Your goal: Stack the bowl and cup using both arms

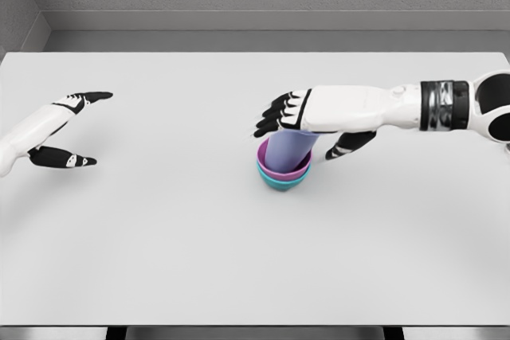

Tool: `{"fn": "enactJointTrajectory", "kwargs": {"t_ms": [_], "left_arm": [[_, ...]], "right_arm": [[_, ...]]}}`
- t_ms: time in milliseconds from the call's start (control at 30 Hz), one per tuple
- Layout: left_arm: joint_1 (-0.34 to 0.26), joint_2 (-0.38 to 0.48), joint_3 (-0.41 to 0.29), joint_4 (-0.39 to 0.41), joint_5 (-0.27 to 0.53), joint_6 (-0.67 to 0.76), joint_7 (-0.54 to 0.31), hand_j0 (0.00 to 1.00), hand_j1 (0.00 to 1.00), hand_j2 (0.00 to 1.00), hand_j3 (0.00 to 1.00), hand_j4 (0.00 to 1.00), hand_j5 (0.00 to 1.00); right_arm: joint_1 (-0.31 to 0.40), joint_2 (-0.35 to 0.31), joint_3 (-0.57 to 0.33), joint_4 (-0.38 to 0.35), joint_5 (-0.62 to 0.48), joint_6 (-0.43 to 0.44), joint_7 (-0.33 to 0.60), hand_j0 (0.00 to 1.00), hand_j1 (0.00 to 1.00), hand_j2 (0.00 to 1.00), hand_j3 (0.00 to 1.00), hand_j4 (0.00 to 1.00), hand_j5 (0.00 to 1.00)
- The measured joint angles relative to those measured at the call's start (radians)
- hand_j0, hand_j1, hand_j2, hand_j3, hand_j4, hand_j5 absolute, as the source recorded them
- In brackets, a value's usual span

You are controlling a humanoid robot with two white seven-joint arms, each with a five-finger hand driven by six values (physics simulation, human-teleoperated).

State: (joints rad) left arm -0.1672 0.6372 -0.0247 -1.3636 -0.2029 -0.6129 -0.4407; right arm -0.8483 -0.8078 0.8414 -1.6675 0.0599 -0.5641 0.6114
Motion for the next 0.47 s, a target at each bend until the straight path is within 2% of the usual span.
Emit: {"fn": "enactJointTrajectory", "kwargs": {"t_ms": [167,233,267,367,467], "left_arm": [[0.000,0.000,0.000,-0.001,0.000,0.000,0.000,1.00,1.00,1.00,1.00,1.00,1.00],[0.000,0.000,0.000,-0.001,0.000,0.000,0.000,1.00,1.00,1.00,1.00,1.00,1.00],[0.000,0.000,0.000,-0.002,0.000,0.000,0.000,1.00,1.00,1.00,1.00,1.00,1.00],[0.002,-0.003,0.000,-0.002,0.001,0.000,-0.007,1.00,1.00,1.00,1.00,1.00,1.00],[0.002,-0.011,0.000,-0.004,0.002,0.000,-0.013,1.00,1.00,1.00,1.00,1.00,1.00]], "right_arm": [[0.017,-0.126,-0.067,0.010,-0.045,-0.032,0.000,1.00,1.00,1.00,1.00,1.00,1.00],[0.105,-0.175,-0.112,0.051,-0.073,-0.040,0.000,1.00,1.00,1.00,1.00,1.00,1.00],[0.126,-0.192,-0.142,0.075,-0.076,-0.045,0.000,1.00,1.00,1.00,1.00,1.00,1.00],[0.129,-0.222,-0.203,0.129,-0.089,-0.047,0.000,1.00,1.00,1.00,1.00,1.00,1.00],[0.127,-0.232,-0.226,0.149,-0.094,-0.049,0.000,1.00,1.00,1.00,1.00,1.00,1.00]]}}
